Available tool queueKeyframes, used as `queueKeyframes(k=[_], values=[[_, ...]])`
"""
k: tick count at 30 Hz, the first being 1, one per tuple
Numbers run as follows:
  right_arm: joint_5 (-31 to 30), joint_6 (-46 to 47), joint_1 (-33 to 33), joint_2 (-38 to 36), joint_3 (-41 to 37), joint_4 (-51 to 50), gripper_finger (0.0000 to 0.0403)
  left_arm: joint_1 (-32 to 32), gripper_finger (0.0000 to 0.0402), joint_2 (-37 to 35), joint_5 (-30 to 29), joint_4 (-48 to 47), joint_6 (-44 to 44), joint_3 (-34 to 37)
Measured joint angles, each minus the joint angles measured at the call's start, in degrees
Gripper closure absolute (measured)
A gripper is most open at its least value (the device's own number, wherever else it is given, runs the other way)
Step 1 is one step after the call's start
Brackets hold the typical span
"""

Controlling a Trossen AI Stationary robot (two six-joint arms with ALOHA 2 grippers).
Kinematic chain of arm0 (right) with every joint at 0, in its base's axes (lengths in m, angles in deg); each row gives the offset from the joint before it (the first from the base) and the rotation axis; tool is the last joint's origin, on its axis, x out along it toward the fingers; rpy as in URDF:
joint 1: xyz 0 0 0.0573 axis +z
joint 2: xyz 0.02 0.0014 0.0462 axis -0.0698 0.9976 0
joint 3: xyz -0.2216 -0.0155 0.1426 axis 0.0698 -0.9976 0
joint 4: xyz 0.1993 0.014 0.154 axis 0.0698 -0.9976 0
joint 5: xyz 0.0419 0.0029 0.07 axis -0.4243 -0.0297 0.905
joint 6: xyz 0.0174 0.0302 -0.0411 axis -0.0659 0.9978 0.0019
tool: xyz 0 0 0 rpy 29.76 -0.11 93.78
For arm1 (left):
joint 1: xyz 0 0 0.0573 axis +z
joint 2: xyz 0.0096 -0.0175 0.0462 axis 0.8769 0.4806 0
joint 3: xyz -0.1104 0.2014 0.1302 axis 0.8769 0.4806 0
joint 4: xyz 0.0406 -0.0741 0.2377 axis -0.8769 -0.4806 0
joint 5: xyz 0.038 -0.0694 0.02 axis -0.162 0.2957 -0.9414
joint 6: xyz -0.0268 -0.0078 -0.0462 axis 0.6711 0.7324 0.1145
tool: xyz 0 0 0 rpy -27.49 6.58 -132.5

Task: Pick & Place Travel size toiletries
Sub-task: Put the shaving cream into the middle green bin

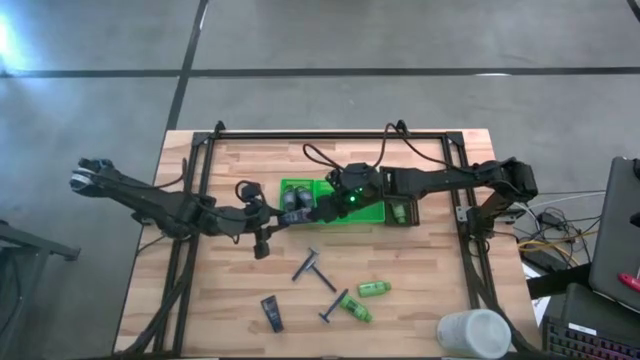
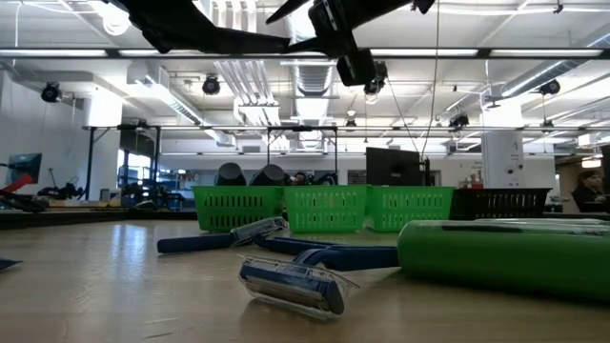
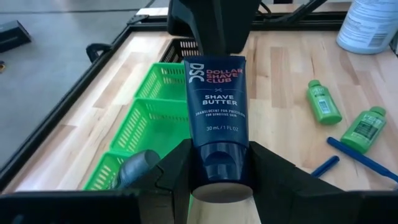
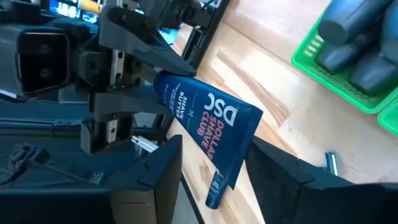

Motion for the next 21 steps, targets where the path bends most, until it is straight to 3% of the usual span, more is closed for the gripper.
queueKeyframes(k=[7,12,21], values=[[-0.49,-2.44,-0.11,0.02,-0.02,-0.23,0.0315,0.06,0.0259,0.00,-0.12,0.71,-0.61,0.04],[-1.97,-4.59,-0.20,0.02,-0.02,0.01,0.0383,0.07,0.0217,0.35,0.50,-1.07,2.11,0.04],[-7.88,-8.84,-2.12,0.02,0.46,-13.29,0.0394,0.18,0.0125,1.60,-3.76,-10.79,11.10,2.33]])
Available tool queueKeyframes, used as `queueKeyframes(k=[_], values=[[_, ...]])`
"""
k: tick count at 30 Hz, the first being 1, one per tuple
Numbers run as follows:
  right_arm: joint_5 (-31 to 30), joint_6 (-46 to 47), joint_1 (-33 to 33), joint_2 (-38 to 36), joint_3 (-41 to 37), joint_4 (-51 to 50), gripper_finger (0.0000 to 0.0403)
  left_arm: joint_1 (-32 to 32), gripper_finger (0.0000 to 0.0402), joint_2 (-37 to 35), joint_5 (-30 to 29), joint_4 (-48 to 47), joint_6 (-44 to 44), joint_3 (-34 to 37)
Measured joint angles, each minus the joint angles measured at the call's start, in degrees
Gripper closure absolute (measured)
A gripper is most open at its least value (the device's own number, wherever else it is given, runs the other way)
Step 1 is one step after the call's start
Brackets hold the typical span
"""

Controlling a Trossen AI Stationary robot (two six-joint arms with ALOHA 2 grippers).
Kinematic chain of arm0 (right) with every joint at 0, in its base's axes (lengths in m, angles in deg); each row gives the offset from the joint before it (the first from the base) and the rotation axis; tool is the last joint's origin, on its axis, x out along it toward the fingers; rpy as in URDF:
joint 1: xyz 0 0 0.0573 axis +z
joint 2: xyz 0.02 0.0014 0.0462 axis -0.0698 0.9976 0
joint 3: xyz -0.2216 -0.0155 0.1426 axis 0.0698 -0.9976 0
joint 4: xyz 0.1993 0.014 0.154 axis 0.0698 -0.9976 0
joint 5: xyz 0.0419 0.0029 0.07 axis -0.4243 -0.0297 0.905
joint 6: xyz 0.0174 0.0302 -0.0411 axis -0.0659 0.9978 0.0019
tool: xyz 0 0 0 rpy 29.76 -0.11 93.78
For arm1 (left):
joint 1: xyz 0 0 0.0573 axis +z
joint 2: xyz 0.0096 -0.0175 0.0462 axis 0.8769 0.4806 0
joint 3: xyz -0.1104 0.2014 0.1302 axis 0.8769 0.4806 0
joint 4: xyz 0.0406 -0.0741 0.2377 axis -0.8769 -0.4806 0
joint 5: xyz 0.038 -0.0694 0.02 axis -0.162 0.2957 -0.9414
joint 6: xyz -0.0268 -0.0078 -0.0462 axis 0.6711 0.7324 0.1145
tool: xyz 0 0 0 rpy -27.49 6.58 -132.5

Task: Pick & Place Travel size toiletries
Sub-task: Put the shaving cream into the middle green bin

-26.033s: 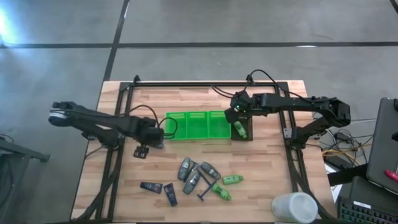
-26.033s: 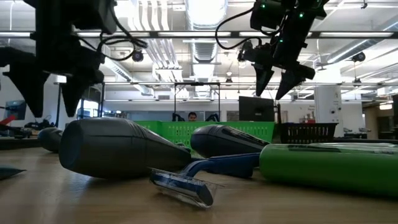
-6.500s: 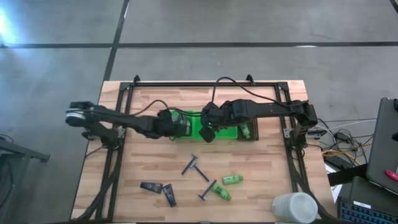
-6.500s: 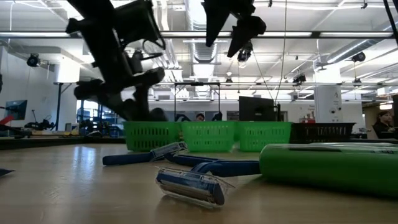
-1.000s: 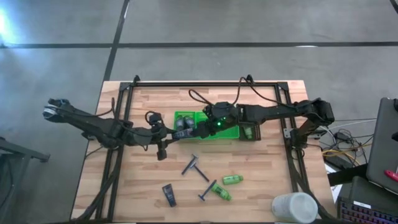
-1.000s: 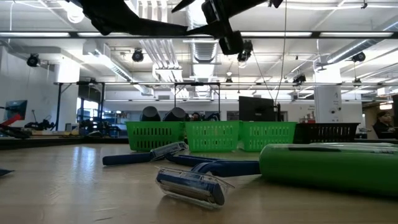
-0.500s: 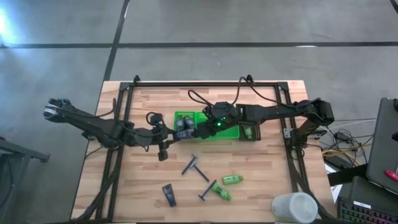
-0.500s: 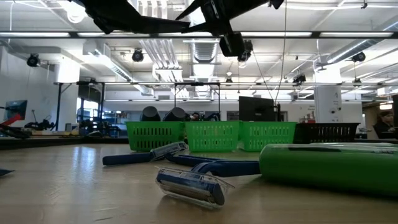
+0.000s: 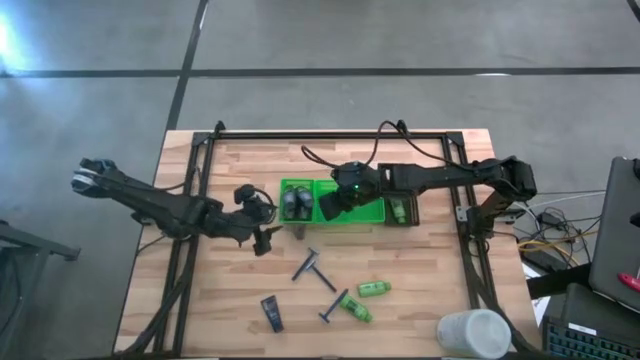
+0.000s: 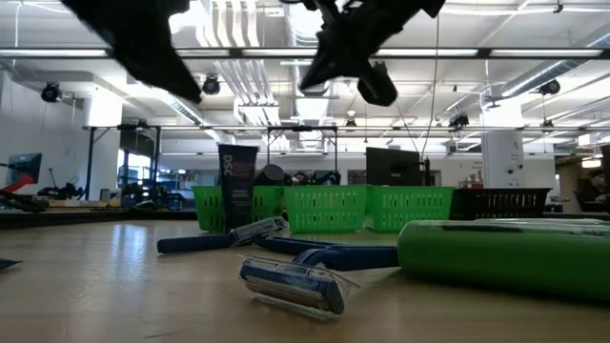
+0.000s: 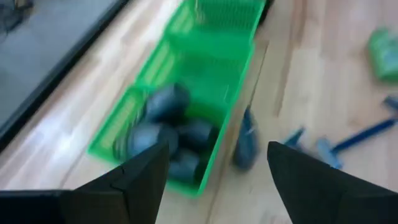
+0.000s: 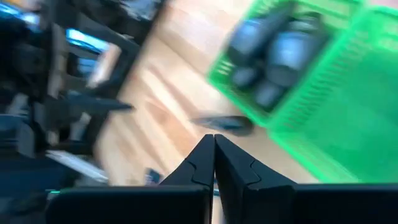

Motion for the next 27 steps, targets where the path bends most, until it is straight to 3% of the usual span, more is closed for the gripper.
queueKeyframes(k=[5,8,12,16,18,21,27], values=[[-1.01,-1.67,0.37,0.00,-0.02,-4.39,0.0394,-0.25,0.0126,0.07,9.15,1.47,7.92,3.75],[1.24,-2.78,1.60,0.26,-0.02,-4.11,0.0385,-0.80,0.0129,1.09,11.09,8.76,12.83,7.93],[3.18,-2.24,4.34,1.86,-0.07,-5.43,0.0334,-1.31,0.0129,3.82,12.72,23.75,14.27,13.37],[3.31,-3.96,6.36,2.50,-0.06,-5.02,0.0259,-1.67,0.0128,5.48,13.27,25.98,15.10,14.49],[3.13,-8.50,7.02,2.58,-0.04,-4.81,0.0226,-2.00,0.0129,5.61,13.12,25.17,13.55,13.75],[2.92,-23.26,7.71,2.64,0.45,-5.16,0.0192,-2.27,0.0129,5.31,12.41,24.74,7.99,12.54],[2.66,-47.50,7.68,7.99,9.40,-11.06,0.0182,-2.70,0.0129,4.58,10.67,19.46,4.47,10.79]])
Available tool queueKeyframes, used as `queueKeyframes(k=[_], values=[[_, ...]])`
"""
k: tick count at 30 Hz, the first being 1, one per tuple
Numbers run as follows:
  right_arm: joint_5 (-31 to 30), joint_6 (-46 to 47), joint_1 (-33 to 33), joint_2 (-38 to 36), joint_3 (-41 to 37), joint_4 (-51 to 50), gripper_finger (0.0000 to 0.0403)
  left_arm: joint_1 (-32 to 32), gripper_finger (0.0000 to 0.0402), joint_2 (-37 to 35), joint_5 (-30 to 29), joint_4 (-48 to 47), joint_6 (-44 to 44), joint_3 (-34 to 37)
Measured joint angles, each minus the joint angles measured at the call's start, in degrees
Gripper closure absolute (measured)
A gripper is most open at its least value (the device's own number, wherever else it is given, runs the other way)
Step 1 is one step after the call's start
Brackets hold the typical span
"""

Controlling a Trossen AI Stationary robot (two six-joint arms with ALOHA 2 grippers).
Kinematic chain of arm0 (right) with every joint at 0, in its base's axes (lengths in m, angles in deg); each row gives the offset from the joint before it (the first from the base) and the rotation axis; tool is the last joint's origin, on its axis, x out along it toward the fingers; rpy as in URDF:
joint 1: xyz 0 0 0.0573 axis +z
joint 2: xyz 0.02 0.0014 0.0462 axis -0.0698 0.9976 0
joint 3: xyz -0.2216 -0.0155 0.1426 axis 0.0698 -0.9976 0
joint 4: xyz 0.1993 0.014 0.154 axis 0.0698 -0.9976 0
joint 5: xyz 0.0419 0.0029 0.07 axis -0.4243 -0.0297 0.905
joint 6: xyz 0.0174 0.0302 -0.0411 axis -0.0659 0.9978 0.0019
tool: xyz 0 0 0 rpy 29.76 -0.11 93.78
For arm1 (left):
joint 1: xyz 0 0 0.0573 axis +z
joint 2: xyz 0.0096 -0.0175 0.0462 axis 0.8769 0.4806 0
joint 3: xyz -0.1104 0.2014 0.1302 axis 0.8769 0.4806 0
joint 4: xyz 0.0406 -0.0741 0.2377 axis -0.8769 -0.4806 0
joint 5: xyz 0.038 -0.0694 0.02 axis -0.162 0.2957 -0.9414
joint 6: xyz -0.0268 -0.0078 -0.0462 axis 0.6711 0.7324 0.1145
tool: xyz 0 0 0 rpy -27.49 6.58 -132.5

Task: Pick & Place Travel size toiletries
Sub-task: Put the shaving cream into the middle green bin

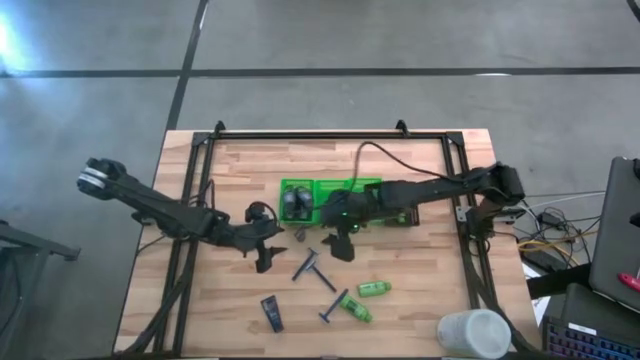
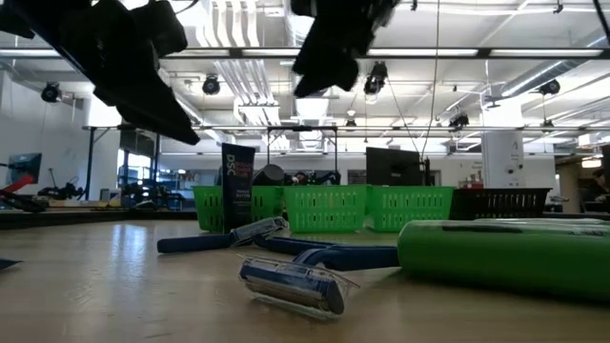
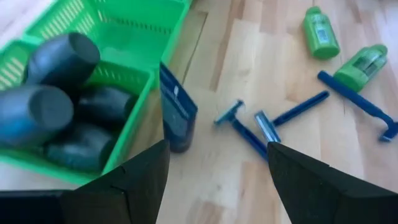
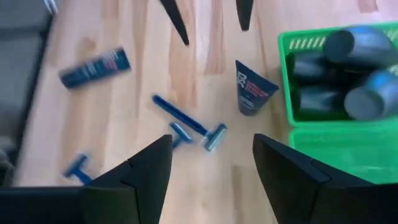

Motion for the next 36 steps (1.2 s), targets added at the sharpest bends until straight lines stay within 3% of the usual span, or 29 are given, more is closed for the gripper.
queueKeyframes(k=[6,9,15,22,26,29,32,36], values=[[-8.97,2.33,-0.07,4.80,14.04,-24.45,0.0194,0.78,0.0129,0.26,-1.72,-2.17,0.84,-3.43],[-12.88,2.15,0.24,2.11,14.25,-26.61,0.0197,4.14,0.0129,2.71,1.70,-6.79,5.19,-7.81],[-19.19,7.67,0.36,-7.87,7.29,-26.96,0.0193,6.20,0.0129,10.28,3.73,-11.75,2.75,-14.86],[-22.57,16.43,0.57,-19.42,-4.97,-25.03,0.0186,7.46,0.0131,17.90,4.35,-18.77,3.04,-23.25],[-22.98,20.96,0.63,-25.89,-11.80,-22.13,0.0192,9.55,0.0151,20.63,4.57,-24.85,3.88,-27.88],[-22.93,22.86,0.98,-29.85,-15.66,-20.76,0.0197,12.25,0.0171,22.99,8.51,-28.95,5.79,-29.94],[-23.00,23.63,1.40,-32.23,-18.38,-19.54,0.0200,14.46,0.0189,24.81,12.92,-30.94,7.56,-31.20],[-22.97,24.35,1.75,-33.24,-20.54,-18.13,0.0197,15.37,0.0209,25.23,13.13,-31.07,7.22,-33.47]])
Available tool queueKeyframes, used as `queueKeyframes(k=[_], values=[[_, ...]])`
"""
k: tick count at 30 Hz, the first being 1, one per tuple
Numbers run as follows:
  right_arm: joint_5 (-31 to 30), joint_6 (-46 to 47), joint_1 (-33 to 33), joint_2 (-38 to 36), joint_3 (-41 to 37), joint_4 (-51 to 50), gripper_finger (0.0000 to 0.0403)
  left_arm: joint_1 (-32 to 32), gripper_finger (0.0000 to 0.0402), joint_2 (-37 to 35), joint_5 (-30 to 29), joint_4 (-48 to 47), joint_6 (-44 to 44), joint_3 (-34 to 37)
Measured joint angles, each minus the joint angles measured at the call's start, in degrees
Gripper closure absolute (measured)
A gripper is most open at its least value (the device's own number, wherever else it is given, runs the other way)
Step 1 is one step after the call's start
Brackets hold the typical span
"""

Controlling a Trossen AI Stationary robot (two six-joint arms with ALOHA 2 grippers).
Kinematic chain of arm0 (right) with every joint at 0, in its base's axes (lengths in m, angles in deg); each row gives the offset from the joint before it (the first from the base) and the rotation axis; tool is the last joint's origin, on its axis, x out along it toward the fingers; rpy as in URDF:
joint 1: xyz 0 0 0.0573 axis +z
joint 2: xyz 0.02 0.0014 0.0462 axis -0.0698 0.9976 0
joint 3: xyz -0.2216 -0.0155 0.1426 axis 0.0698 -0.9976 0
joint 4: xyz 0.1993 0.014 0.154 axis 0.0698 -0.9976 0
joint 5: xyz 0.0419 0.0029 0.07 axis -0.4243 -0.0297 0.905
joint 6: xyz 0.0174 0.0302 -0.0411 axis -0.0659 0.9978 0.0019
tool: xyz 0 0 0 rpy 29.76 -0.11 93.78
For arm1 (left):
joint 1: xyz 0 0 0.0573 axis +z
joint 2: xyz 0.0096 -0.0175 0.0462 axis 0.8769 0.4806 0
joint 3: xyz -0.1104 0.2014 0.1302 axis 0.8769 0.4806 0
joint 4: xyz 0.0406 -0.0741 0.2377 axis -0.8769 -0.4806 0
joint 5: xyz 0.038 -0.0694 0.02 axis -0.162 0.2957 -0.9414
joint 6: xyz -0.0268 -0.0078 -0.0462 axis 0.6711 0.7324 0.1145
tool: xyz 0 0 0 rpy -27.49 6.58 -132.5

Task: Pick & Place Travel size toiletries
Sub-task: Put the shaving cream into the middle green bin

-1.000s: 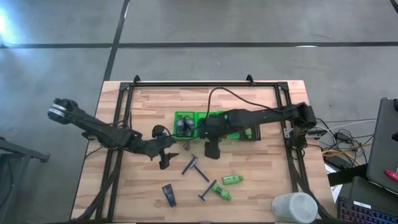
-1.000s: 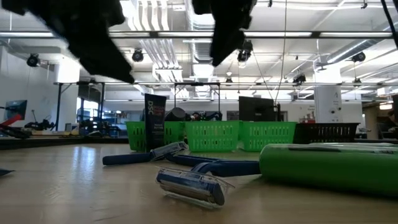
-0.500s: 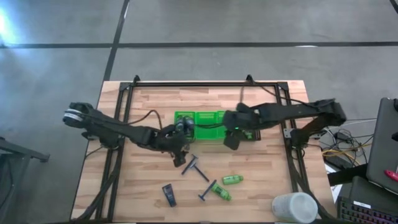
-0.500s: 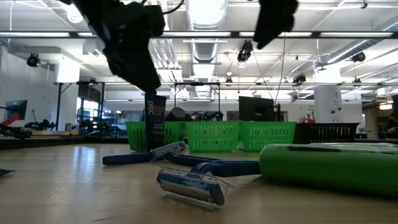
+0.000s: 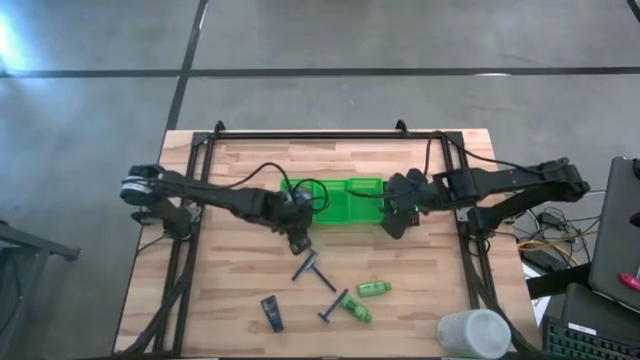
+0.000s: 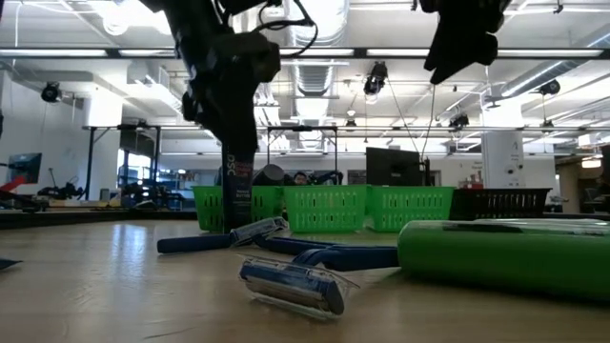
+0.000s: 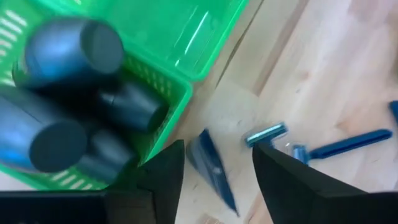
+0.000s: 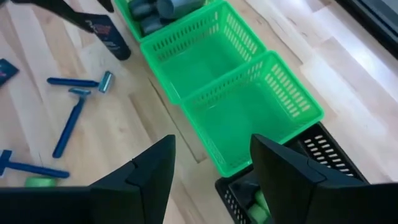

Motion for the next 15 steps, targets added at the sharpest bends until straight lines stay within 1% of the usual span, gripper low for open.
queueKeyframes(k=[2,6,8,11,15], values=[[-0.02,-0.08,0.04,-0.16,-0.71,0.39,0.0195,0.42,0.0218,0.00,-0.02,-0.19,-0.05,-0.75],[0.00,-0.52,0.02,0.04,-1.92,0.69,0.0191,1.10,0.0238,0.00,-0.03,-4.80,0.12,-2.12],[0.00,-1.34,0.04,0.04,-2.20,0.79,0.0188,1.31,0.0245,0.00,0.91,-5.98,0.20,-2.15],[0.00,-1.96,0.02,0.06,-2.53,2.69,0.0185,1.62,0.0247,0.04,3.63,-6.13,1.63,-2.13],[-0.86,-2.46,0.00,0.06,-2.70,3.52,0.0179,1.64,0.0238,1.17,4.87,-6.24,3.09,-2.13]])
